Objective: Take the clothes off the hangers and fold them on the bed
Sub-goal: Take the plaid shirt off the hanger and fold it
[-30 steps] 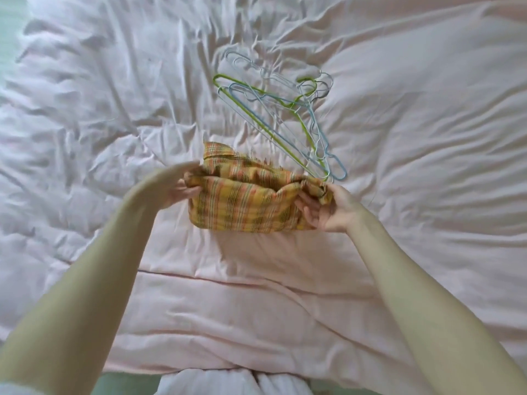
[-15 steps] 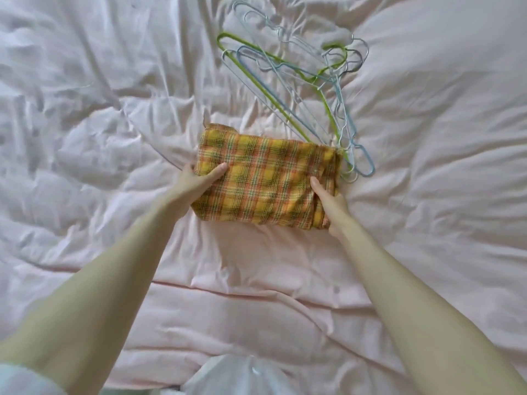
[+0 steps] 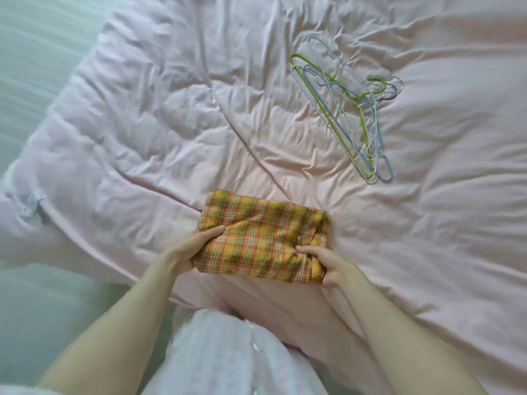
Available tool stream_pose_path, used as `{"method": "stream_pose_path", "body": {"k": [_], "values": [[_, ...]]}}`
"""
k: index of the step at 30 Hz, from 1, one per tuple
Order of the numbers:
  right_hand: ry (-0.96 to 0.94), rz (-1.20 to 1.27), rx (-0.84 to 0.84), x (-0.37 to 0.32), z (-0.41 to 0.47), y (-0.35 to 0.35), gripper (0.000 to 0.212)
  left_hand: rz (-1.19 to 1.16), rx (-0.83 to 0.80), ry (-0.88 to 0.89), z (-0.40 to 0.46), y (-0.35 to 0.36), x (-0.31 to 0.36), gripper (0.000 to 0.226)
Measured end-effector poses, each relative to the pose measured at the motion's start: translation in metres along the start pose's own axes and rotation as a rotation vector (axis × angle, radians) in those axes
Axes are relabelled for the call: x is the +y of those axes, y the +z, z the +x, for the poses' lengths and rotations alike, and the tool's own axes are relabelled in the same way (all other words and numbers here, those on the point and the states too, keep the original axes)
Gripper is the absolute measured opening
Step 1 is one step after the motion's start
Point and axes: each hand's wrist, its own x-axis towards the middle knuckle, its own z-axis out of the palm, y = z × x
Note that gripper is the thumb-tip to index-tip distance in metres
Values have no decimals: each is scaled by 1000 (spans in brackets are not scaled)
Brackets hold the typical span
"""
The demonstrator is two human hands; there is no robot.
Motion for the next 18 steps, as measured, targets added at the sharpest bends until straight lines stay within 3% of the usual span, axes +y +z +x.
{"method": "stream_pose_path", "body": {"k": [4, 8, 10, 18], "values": [[-40, -159, -42, 39, -31, 30, 20, -170, 40, 57, -55, -29, -78, 36], [-153, -319, -48, 58, -59, 76, 29, -403, 88, 134, -100, -59, -141, 40], [-140, -455, -83, 68, -71, 109, 23, -509, 135, 167, -122, -77, -174, 43], [-199, -979, -203, 156, -104, 272, 39, -915, 357, 190, -215, -149, -335, 49]]}}
